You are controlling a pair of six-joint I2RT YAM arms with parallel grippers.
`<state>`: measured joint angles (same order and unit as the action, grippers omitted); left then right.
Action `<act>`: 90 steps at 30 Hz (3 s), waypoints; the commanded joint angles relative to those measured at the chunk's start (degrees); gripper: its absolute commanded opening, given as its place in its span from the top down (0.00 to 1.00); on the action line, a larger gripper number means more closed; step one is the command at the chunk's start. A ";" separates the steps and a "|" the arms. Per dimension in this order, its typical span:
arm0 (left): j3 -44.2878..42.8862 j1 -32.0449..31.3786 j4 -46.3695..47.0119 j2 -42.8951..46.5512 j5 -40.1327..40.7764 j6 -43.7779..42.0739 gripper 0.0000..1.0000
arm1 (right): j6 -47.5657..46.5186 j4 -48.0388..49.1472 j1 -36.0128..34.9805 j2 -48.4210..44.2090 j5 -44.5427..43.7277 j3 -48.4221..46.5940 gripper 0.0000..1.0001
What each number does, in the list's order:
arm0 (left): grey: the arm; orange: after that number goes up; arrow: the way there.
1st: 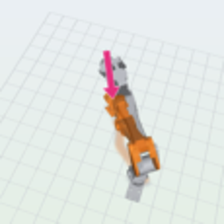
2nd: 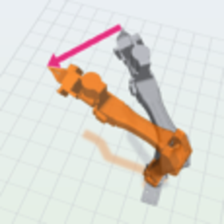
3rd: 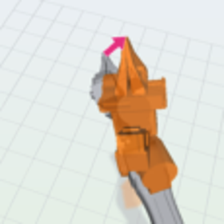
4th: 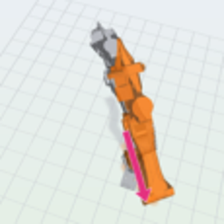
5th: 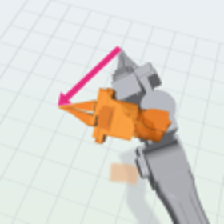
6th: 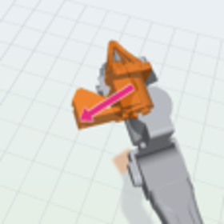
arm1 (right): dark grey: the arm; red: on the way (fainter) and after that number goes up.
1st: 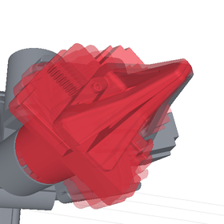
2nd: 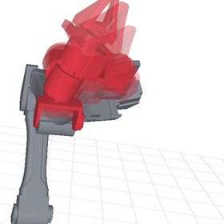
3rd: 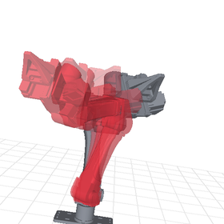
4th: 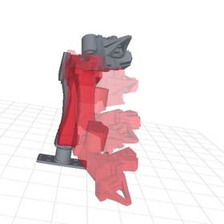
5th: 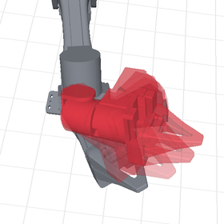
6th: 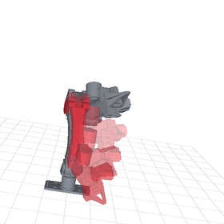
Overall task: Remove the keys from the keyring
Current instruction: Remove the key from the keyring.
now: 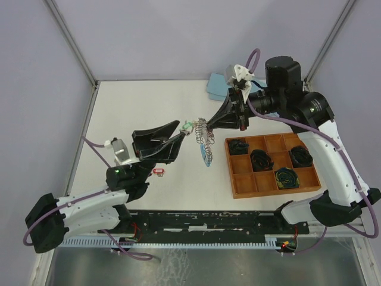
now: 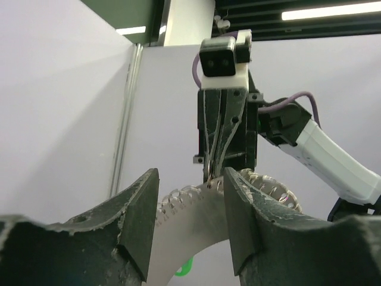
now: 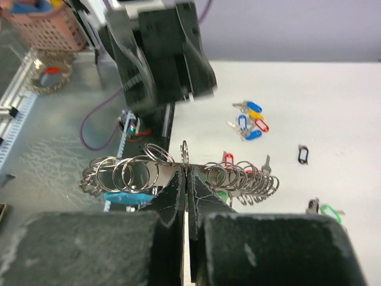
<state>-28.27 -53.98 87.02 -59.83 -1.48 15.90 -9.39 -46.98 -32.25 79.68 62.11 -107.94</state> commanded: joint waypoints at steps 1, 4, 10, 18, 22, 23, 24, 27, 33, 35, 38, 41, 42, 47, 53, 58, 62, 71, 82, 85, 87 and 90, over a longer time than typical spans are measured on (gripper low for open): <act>0.83 0.14 -11.32 10.69 1.33 -6.95 0.43 | -18.82 -20.69 -0.03 1.95 -6.41 -7.93 0.99; -1.85 0.12 -33.46 16.55 -1.57 -10.85 0.41 | -28.13 -33.73 -0.62 4.32 -13.07 -11.64 0.99; -6.79 0.17 -54.15 19.00 -6.63 -15.38 0.34 | -37.95 -46.25 -5.61 7.80 -28.75 -15.16 0.99; -4.81 0.15 -48.41 10.76 -13.42 -16.15 0.47 | -37.68 -49.23 -12.53 11.40 -40.79 -15.73 0.99; 0.30 0.11 -34.82 7.36 -13.62 -15.37 0.63 | -37.31 -49.86 -13.67 13.01 -41.32 -15.47 0.99; 1.52 0.17 -31.41 6.49 -13.49 -15.16 0.65 | -37.22 -49.92 -13.78 13.35 -41.29 -15.47 0.99; 2.34 0.16 -28.92 5.63 -13.38 -15.12 0.66 | -37.13 -49.96 -13.88 13.68 -41.30 -15.47 0.99; 3.28 0.16 -24.72 3.72 -13.36 -15.17 0.68 | -36.85 -49.82 -13.98 14.37 -41.09 -15.61 0.99; 3.33 0.17 -21.83 1.62 -12.92 -16.50 0.70 | -36.84 -50.09 -14.07 15.75 -39.43 -16.03 0.99; 3.10 0.17 -21.84 1.14 -12.90 -17.03 0.71 | -36.84 -50.19 -14.07 15.93 -38.95 -16.22 0.99; 2.51 0.25 -22.97 0.42 -13.32 -17.60 0.71 | -36.78 -50.17 -14.07 16.12 -38.50 -16.56 0.99; 2.11 0.22 -23.65 -0.38 -13.63 -17.91 0.71 | -36.84 -50.20 -14.07 16.03 -37.93 -16.60 0.99; 2.07 0.20 -23.73 -0.65 -13.68 -17.96 0.71 | -36.78 -50.29 -14.12 16.00 -37.74 -16.52 0.99; 0.92 0.35 -24.51 -2.22 -14.48 -18.35 0.69 | -36.84 -50.27 -14.08 15.72 -37.03 -16.35 1.00; -0.36 0.51 -25.15 -3.56 -15.67 -18.28 0.69 | -36.91 -50.29 -14.14 15.52 -35.97 -16.10 0.99; -0.77 0.67 -25.59 -4.19 -16.13 -18.12 0.70 | -37.02 -50.37 -14.16 15.33 -35.42 -15.99 1.00; -1.37 0.77 -26.98 -4.41 -16.54 -18.23 0.71 | -37.10 -50.35 -14.16 15.18 -35.26 -15.99 1.00; -2.02 1.46 -30.01 -4.23 -17.42 -18.37 0.82 | -37.35 -50.41 -14.15 14.95 -34.73 -15.91 0.99; 0.54 4.30 -25.29 -2.01 -21.96 -16.58 0.97 | -35.17 -47.54 -11.86 11.70 -31.44 -13.39 0.65; 2.47 6.04 -22.26 -0.69 -24.95 -15.16 0.97 | -34.95 -45.51 -5.55 8.58 -23.88 -12.32 0.47; 3.24 7.51 -20.67 0.03 -28.66 -14.46 0.97 | -35.96 -44.75 -1.58 7.04 -17.22 -11.16 0.41; 3.13 9.94 -20.63 1.44 -34.31 -13.89 0.97 | -37.88 -41.01 1.28 3.48 -9.50 -4.17 0.39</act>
<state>-24.67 -46.52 58.94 -61.41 -27.42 0.36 -45.32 -90.98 -33.78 88.27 38.94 -117.75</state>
